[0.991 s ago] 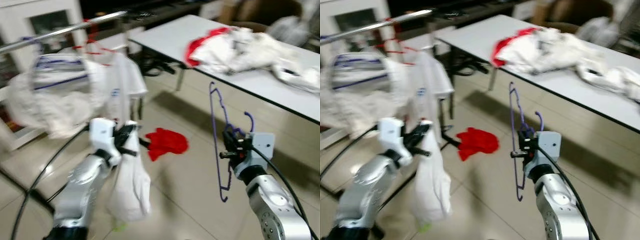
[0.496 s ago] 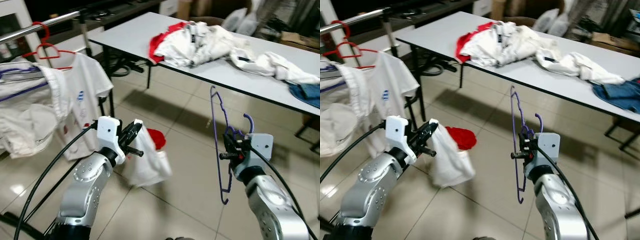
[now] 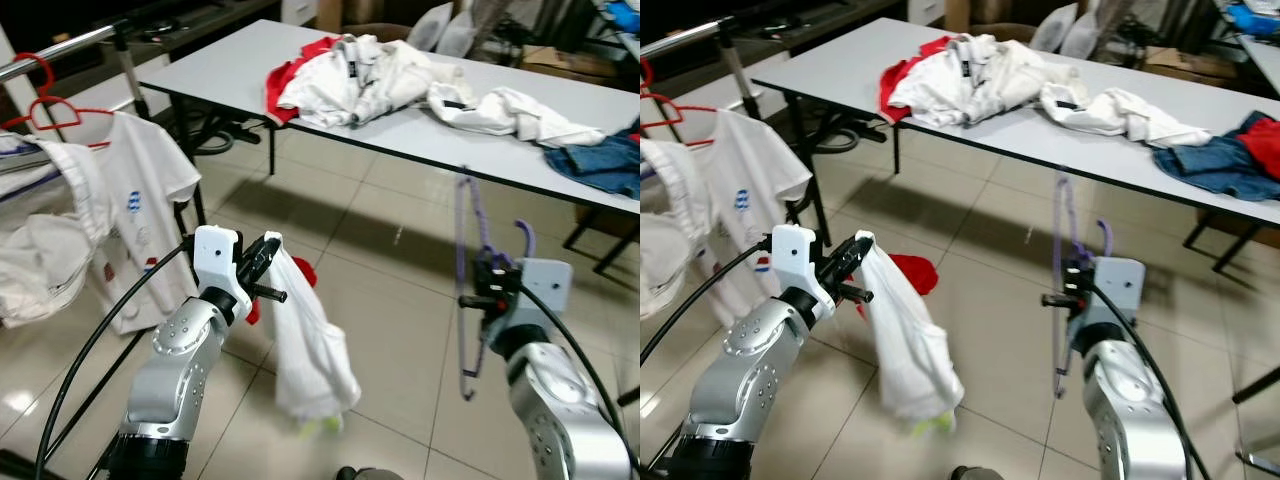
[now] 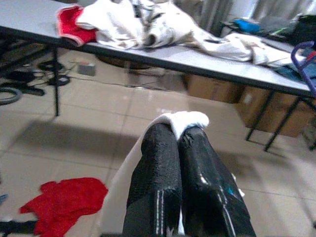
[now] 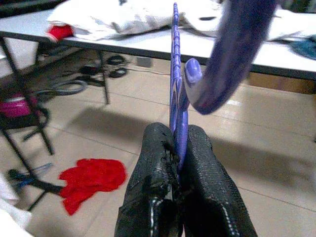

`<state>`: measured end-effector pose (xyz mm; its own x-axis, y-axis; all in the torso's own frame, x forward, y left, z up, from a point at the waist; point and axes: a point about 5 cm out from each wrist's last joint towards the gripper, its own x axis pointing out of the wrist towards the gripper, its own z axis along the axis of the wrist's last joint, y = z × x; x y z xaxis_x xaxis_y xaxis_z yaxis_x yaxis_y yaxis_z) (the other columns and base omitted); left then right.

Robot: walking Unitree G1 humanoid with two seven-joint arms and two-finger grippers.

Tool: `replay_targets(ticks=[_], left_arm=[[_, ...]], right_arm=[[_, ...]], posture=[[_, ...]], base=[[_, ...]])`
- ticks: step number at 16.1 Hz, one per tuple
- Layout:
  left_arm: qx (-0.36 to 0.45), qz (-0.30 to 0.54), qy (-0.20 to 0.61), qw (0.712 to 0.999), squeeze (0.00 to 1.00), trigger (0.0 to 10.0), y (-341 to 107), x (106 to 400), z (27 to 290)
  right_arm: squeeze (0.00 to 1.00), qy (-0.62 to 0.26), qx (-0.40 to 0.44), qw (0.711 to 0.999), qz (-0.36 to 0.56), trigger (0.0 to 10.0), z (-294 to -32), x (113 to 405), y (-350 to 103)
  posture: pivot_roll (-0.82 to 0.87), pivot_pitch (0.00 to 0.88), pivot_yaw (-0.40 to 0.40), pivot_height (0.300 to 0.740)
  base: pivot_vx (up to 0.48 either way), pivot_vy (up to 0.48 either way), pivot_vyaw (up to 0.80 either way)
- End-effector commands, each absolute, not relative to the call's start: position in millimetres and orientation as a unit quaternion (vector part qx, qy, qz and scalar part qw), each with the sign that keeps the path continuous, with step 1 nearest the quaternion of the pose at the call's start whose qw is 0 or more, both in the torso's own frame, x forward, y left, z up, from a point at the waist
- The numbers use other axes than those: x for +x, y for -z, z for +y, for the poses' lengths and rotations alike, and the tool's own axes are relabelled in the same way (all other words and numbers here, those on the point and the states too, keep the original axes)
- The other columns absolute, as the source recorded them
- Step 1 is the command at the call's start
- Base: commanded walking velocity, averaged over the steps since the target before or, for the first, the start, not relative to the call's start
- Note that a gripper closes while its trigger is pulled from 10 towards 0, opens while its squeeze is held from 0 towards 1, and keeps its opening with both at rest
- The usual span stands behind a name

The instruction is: Hang hanger

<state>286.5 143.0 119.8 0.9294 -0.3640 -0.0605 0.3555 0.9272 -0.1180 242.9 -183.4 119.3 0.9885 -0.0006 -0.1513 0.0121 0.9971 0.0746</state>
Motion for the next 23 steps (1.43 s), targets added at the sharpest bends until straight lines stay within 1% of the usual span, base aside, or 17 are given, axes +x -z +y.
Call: replay_targets(ticks=[1,3,6,10,13,15,17,18,19,20,21,22,23], left_arm=[[-0.043,0.032,0.177,0.983,0.0,10.0,-125.2,289.9,142.7],[-0.032,0.033,0.171,0.984,0.0,10.0,-125.1,289.1,147.2],[-0.027,0.035,0.169,0.985,0.0,10.0,-125.1,289.2,149.0],[-0.018,0.033,0.181,0.983,0.0,10.0,-125.6,294.1,143.0],[-0.014,0.031,0.184,0.982,0.0,10.0,-128.1,295.1,142.8],[-0.014,0.027,0.199,0.98,0.0,10.0,-129.5,292.9,142.0],[-0.022,0.018,0.194,0.981,0.0,10.0,-130.8,293.0,140.6],[-0.015,0.013,0.203,0.979,0.0,10.0,-130.2,295.0,137.1],[-0.017,0.01,0.202,0.979,0.0,10.0,-130.3,295.9,135.8],[-0.02,0.008,0.201,0.979,0.0,10.0,-130.7,296.2,135.5],[-0.034,0.003,0.193,0.981,0.0,10.0,-131.0,296.1,136.3],[-0.04,0.003,0.188,0.981,0.0,10.0,-130.3,295.1,137.9],[-0.039,0.002,0.187,0.982,0.0,10.0,-130.1,294.8,138.2]], right_arm=[[0.0,-0.006,0.041,0.997,0.065,10.0,-180.9,245.3,-122.4],[0.0,-0.004,0.019,0.997,0.068,10.0,-178.4,246.5,-118.9],[0.0,-0.008,0.032,0.996,0.078,10.0,-175.8,245.1,-117.2],[0.0,-0.001,0.039,0.996,0.084,10.0,-179.3,242.9,-115.1],[0.0,0.002,0.039,0.996,0.082,10.0,-177.4,247.1,-115.0],[0.0,0.0,0.033,0.996,0.08,10.0,-174.2,249.7,-114.1],[0.0,0.003,0.026,0.997,0.078,10.0,-174.1,247.9,-115.5],[0.0,0.011,0.021,0.996,0.085,10.0,-177.4,245.1,-115.5],[0.0,0.005,0.004,0.996,0.087,10.0,-178.3,244.1,-116.1],[0.0,-0.002,-0.008,0.996,0.086,10.0,-178.2,243.8,-116.7],[0.0,-0.027,-0.039,0.996,0.077,10.0,-175.3,244.2,-119.8],[0.0,-0.051,-0.047,0.995,0.07,10.0,-171.3,246.3,-122.2],[0.0,-0.058,-0.042,0.995,0.07,10.0,-170.0,247.2,-122.4]], posture=[[-0.17,0.0,-0.01,0.74],[-0.15,0.0,-0.02,0.74],[-0.16,0.0,-0.02,0.74],[-0.17,0.0,-0.006,0.74],[-0.14,0.0,-0.01,0.74],[-0.14,0.0,-0.004,0.74],[-0.16,0.0,0.006,0.74],[-0.17,0.0,0.005,0.74],[-0.17,0.0,0.001,0.74],[-0.17,0.0,0.001,0.74],[-0.18,0.0,-0.003,0.74],[-0.18,0.0,-0.007,0.74],[-0.17,0.0,-0.008,0.74]], base=[[0.0,-0.364,0.0],[0.0,-0.424,0.0],[0.0,-0.461,0.0],[0.0,-0.46,-0.75],[0.0,-0.434,-0.8],[0.0,-0.127,-0.6],[0.0,0.0,0.0],[0.0,0.0,0.0],[0.0,0.0,0.0],[0.0,0.0,0.0],[0.27,0.0,0.0],[0.304,0.0,0.0],[0.319,0.0,0.0]])
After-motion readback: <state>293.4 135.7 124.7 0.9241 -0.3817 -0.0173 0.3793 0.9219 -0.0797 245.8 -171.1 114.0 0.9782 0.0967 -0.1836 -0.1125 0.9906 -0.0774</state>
